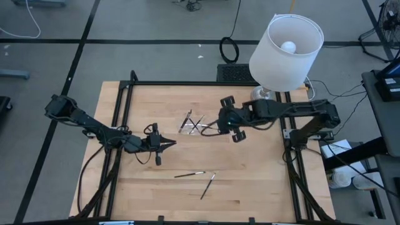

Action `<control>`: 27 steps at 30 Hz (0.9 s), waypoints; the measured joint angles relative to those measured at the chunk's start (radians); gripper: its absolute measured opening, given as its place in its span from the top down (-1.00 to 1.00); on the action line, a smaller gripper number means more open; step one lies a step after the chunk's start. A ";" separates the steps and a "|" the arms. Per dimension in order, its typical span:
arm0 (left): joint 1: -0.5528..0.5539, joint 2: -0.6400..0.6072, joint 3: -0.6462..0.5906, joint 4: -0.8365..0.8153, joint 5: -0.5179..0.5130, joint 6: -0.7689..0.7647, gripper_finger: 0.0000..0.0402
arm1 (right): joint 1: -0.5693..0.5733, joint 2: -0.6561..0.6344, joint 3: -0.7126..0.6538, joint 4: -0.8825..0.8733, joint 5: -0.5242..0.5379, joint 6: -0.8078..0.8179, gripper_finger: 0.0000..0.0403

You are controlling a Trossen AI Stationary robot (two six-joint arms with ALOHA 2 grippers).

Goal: Put items in baskets/containers
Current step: Put the black eyeshadow brush into the transparent organizer

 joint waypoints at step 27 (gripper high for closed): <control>0.000 0.000 0.000 -0.005 -0.005 0.015 0.82 | -0.143 0.287 0.001 0.101 -0.086 -0.109 1.00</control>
